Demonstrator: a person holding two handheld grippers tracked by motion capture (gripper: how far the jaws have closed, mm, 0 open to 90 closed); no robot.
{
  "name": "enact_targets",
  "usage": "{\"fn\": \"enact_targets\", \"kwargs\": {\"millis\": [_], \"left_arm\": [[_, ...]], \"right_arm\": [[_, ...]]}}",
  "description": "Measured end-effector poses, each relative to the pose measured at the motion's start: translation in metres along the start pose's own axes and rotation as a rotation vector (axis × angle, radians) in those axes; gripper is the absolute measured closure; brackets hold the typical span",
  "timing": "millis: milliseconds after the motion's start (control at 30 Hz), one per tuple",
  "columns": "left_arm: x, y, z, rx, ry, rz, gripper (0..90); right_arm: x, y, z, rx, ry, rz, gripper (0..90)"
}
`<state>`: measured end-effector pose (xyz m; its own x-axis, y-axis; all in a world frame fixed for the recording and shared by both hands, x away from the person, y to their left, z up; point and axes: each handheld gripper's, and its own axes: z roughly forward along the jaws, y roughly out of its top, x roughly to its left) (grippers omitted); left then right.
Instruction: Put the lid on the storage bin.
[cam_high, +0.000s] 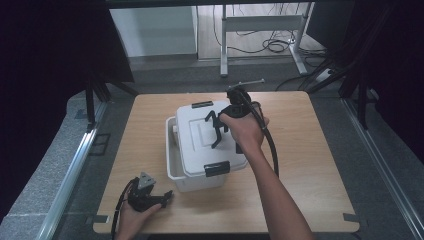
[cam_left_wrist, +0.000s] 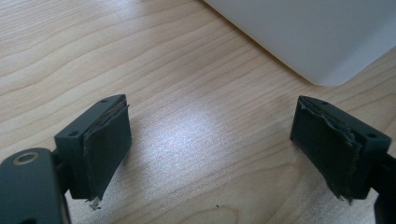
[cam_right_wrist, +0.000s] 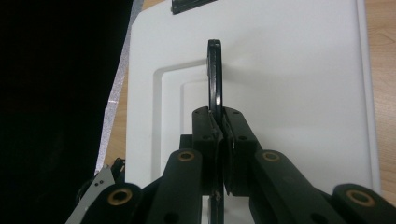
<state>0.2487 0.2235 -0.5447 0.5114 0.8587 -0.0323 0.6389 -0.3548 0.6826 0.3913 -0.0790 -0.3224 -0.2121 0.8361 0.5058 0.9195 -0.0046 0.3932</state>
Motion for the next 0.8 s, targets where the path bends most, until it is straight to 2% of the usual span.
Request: {"fn": "enact_targets", "kwargs": {"millis": [500, 800], "left_arm": [[0.0, 0.0, 0.0, -0.001, 0.001, 0.0, 12.2], [0.0, 0.0, 0.0, -0.001, 0.0, 0.0, 12.1]], "right_arm": [[0.016, 0.005, 0.019, 0.041, 0.01, 0.037, 85.0], [0.027, 0.007, 0.031, 0.062, -0.003, 0.041, 84.9]]}}
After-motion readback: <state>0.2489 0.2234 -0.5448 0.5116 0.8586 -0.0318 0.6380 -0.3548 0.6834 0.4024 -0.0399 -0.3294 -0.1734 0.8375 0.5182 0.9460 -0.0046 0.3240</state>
